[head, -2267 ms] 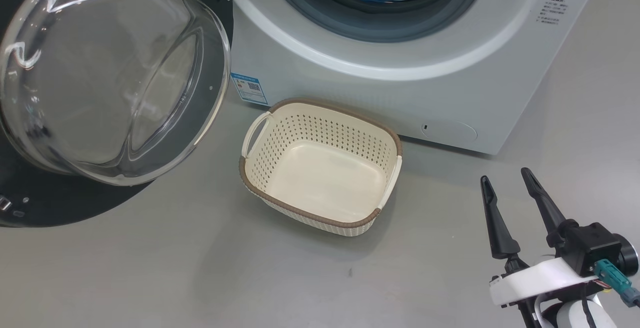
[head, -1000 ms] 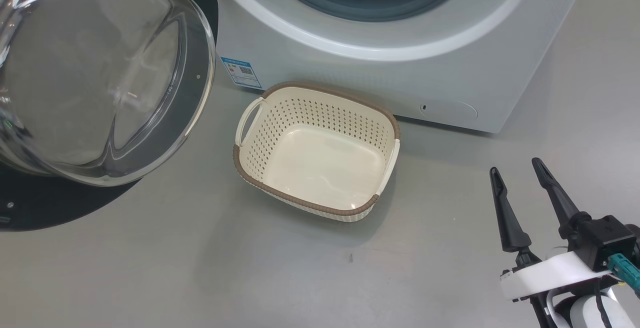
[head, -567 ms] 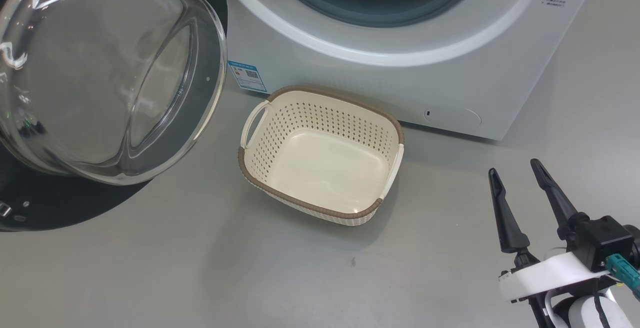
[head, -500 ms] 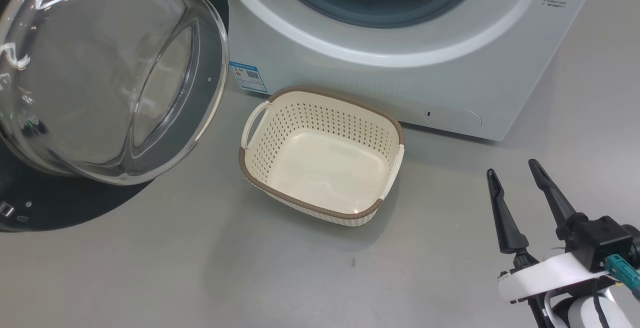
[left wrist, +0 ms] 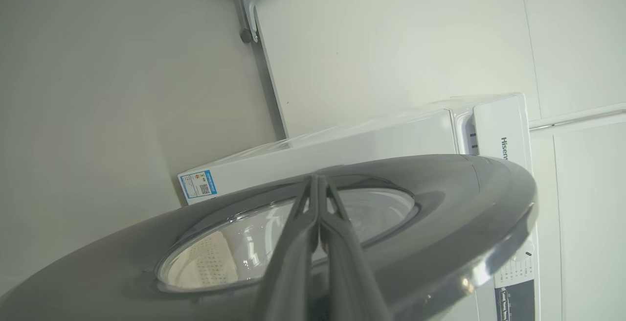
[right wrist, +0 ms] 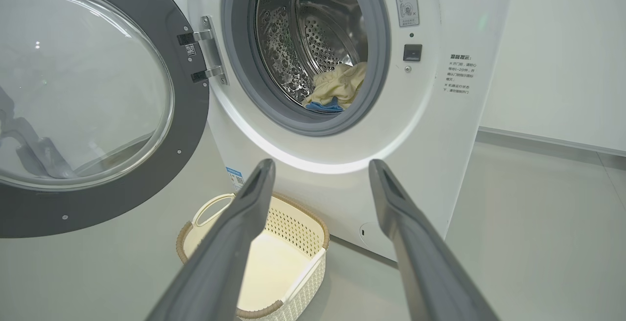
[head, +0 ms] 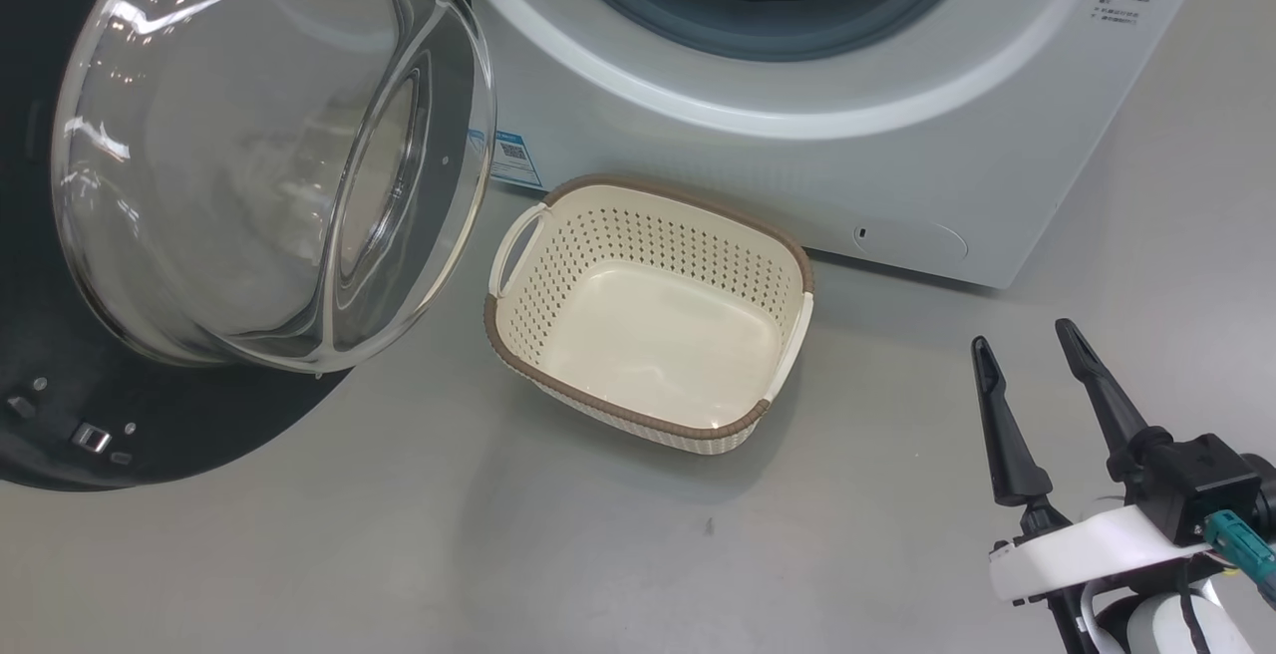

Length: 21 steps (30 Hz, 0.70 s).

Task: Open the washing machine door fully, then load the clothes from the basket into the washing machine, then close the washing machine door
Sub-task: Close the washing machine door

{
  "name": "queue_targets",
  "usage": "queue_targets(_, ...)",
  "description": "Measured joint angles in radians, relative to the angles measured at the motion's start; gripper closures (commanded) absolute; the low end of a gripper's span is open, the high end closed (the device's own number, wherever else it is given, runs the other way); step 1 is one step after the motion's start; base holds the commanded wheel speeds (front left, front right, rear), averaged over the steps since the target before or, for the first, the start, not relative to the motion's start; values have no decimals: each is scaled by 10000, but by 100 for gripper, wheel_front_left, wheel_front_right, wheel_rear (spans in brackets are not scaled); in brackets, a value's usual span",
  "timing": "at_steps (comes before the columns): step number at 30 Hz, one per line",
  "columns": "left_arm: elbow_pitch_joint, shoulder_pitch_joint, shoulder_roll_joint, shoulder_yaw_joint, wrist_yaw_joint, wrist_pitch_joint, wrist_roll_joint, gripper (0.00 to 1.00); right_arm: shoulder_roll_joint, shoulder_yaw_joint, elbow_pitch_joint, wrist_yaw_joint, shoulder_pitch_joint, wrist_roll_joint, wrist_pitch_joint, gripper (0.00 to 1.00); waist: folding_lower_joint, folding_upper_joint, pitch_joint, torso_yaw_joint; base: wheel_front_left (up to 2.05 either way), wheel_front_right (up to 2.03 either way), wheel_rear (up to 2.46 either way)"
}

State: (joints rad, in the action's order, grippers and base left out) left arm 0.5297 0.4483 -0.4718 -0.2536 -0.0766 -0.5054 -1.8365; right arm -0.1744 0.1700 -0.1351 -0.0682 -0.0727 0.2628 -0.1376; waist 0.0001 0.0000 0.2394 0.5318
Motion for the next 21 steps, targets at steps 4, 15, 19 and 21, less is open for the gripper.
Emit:
queue_targets(4, -255, -238, 4, -138, -174, -364, -222, 100, 75, -19, -46, 10, 1, 4, -15, 0, 0, 0, 60, 10, 0, 0, 0)
queue_targets(15, -1402, -1167, 201, -339, -426, -1517, -744, 100, 155, -98, -65, 96, 7, 6, -178, 0, 0, 0, 52, -141, 0, 0, 0)
queue_targets(19, -2031, -1453, 474, -211, -435, -1958, -844, 100, 161, -224, -86, 192, 7, 13, -265, 0, 0, 0, 31, -218, 0, 0, 0)
queue_targets(21, -2362, -1589, 541, -130, -435, -2167, -894, 100, 173, -244, -94, 196, 2, 56, -265, 0, 0, 0, 26, -263, 0, 0, 0)
